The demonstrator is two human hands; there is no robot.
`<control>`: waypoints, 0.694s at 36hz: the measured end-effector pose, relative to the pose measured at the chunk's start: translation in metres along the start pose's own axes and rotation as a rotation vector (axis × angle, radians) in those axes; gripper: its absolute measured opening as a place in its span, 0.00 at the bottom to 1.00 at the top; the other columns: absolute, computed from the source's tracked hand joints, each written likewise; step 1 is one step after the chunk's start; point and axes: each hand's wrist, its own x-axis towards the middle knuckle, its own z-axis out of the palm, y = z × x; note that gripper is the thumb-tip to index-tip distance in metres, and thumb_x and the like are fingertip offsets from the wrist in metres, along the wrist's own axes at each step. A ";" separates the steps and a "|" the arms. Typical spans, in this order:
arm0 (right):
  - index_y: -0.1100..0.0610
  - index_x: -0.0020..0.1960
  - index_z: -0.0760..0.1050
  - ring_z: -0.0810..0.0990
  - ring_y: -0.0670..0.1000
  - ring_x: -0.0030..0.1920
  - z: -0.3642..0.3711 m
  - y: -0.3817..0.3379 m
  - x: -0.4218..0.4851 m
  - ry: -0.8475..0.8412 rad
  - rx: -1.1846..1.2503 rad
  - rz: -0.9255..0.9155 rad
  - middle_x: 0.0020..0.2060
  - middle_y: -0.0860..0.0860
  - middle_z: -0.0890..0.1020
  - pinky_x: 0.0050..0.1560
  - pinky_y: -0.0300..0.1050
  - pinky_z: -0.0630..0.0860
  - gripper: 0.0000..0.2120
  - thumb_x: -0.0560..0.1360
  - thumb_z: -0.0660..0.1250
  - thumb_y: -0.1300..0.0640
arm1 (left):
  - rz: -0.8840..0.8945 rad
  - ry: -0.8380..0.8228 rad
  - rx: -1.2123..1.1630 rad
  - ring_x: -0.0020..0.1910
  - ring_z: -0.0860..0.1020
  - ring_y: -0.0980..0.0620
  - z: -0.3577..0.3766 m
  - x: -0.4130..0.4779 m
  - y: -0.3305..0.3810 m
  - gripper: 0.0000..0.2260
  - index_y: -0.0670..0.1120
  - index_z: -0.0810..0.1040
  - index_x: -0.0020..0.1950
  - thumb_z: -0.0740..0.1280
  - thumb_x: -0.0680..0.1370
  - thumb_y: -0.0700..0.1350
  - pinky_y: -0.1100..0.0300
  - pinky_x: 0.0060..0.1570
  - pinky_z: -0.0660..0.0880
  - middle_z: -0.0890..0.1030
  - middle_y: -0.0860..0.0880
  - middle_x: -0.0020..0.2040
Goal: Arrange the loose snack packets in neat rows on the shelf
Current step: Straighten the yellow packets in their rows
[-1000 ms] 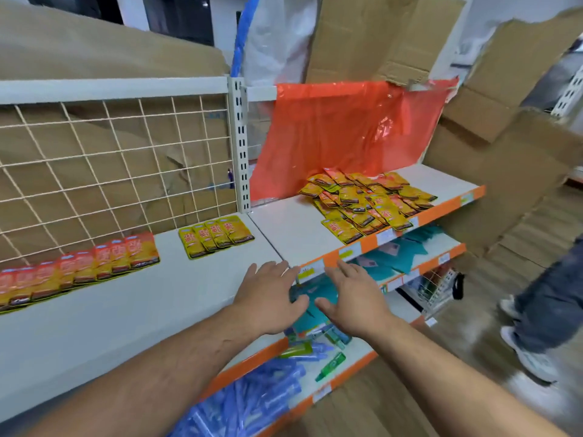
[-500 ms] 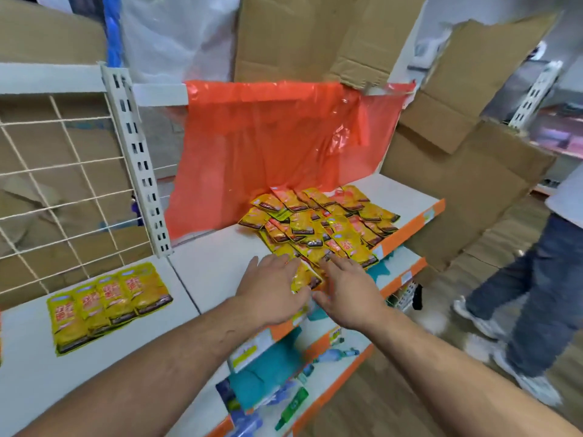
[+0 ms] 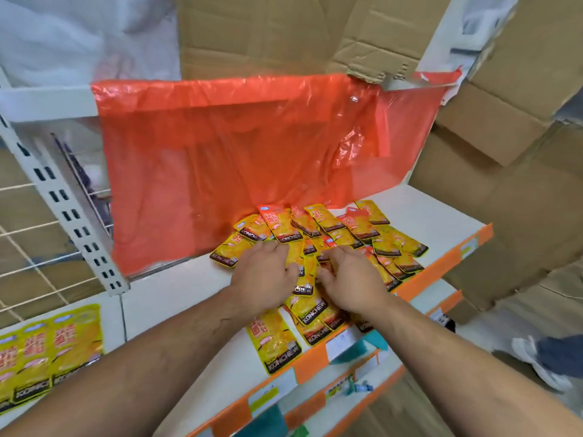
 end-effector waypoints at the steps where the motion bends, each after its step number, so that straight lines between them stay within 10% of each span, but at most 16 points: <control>1: 0.57 0.67 0.75 0.74 0.57 0.64 -0.001 0.005 0.010 0.000 0.025 0.003 0.63 0.55 0.79 0.61 0.49 0.72 0.20 0.78 0.65 0.50 | -0.038 0.019 0.020 0.64 0.70 0.45 0.003 0.009 0.002 0.19 0.46 0.74 0.66 0.57 0.80 0.55 0.52 0.63 0.67 0.77 0.47 0.62; 7: 0.57 0.55 0.81 0.82 0.59 0.49 -0.001 0.032 0.073 -0.061 0.170 -0.035 0.46 0.56 0.85 0.48 0.50 0.78 0.12 0.78 0.63 0.53 | -0.308 0.150 0.011 0.55 0.74 0.40 0.010 0.051 0.009 0.15 0.45 0.78 0.55 0.57 0.77 0.51 0.49 0.51 0.75 0.77 0.43 0.51; 12: 0.53 0.70 0.74 0.79 0.58 0.59 -0.004 0.042 0.120 -0.145 0.185 -0.132 0.58 0.55 0.83 0.55 0.47 0.76 0.20 0.80 0.62 0.48 | -0.421 0.050 0.140 0.60 0.71 0.38 0.019 0.074 0.008 0.23 0.56 0.70 0.70 0.51 0.77 0.57 0.49 0.61 0.71 0.76 0.42 0.61; 18: 0.51 0.69 0.72 0.78 0.59 0.61 0.012 0.043 0.160 -0.254 0.171 -0.153 0.60 0.55 0.81 0.56 0.49 0.75 0.23 0.80 0.57 0.39 | -0.472 0.079 0.158 0.57 0.76 0.45 0.027 0.086 0.019 0.26 0.52 0.81 0.57 0.47 0.76 0.59 0.51 0.60 0.67 0.82 0.47 0.54; 25: 0.53 0.57 0.75 0.80 0.59 0.54 0.025 0.044 0.183 -0.244 0.196 -0.113 0.52 0.54 0.83 0.49 0.49 0.77 0.24 0.77 0.58 0.34 | -0.600 0.142 0.073 0.58 0.73 0.47 0.026 0.090 0.035 0.12 0.54 0.79 0.56 0.64 0.77 0.57 0.54 0.61 0.65 0.81 0.53 0.57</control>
